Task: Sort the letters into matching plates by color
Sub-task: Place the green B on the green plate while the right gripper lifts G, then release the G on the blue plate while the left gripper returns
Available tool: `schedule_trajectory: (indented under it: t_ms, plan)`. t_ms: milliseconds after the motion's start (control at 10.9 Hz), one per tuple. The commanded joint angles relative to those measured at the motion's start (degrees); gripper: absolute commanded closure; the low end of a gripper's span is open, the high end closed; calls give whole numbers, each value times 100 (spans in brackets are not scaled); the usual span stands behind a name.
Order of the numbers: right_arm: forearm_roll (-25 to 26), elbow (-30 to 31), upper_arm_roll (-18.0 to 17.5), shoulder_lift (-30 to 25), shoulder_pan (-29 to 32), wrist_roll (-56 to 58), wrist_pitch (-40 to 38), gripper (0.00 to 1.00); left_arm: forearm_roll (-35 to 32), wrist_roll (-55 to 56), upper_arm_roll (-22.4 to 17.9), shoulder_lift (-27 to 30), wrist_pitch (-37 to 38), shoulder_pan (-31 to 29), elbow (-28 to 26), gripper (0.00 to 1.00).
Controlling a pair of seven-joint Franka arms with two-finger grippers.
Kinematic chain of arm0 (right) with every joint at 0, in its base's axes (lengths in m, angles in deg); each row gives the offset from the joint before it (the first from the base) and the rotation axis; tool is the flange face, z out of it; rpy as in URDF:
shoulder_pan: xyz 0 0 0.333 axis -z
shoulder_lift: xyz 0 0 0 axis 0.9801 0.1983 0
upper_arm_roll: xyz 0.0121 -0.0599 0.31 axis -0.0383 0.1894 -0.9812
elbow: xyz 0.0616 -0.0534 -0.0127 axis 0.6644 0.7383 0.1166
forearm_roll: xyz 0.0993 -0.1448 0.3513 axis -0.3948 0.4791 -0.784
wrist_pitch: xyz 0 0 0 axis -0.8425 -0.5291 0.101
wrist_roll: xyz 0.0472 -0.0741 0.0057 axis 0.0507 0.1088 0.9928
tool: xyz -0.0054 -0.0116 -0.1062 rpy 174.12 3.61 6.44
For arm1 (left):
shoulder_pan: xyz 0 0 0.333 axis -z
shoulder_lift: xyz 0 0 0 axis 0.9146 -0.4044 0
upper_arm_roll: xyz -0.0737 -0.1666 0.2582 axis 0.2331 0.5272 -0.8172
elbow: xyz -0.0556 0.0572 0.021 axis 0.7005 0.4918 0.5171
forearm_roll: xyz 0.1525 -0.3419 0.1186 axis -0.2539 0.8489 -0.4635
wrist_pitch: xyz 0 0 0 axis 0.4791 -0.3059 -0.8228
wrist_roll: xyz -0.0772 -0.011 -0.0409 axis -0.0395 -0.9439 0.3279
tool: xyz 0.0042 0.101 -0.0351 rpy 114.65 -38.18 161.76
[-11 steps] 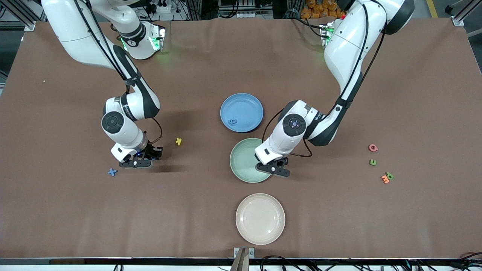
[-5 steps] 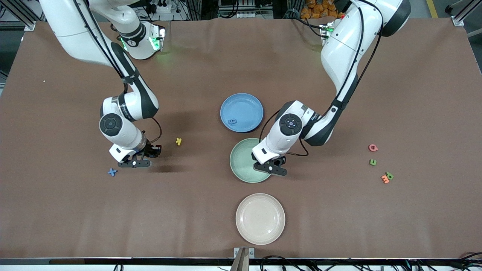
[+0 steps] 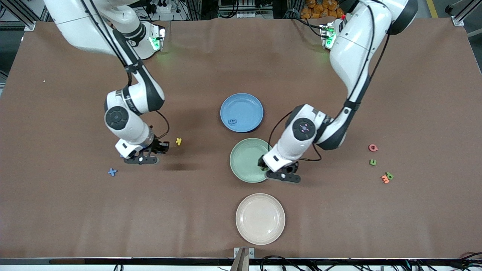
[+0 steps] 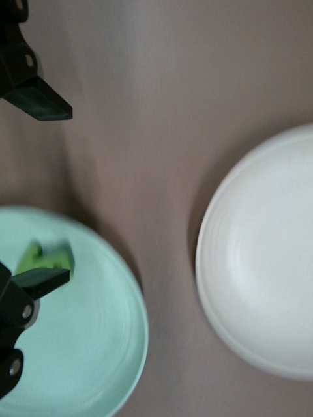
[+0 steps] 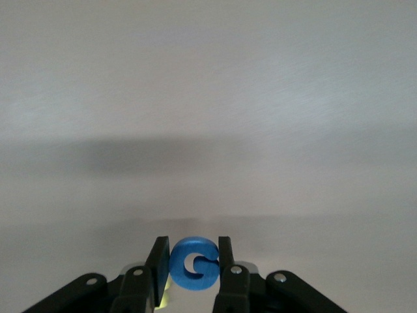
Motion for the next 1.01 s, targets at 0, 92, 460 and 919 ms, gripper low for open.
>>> schedule_trajectory:
  t_ms: [0,92,460,919]
  plan:
    - [-66,-49,-320,-120,-389,-848,-73,76,-156,-292,32,711,882,-548,-391,0]
    - [-66,-59,-382,-111,-556,-1085,-73,76,-165,-373,40,887,884,-758,-610,0]
    - [-66,-129,-391,-93,-1495,-1894,-117,76,-165,-1750,23,1398,857,-1532,-1489,0]
    - [-66,-375,-400,82,-2586,-2817,-302,72,-727,-1921,32,1574,822,-2192,-1886,0]
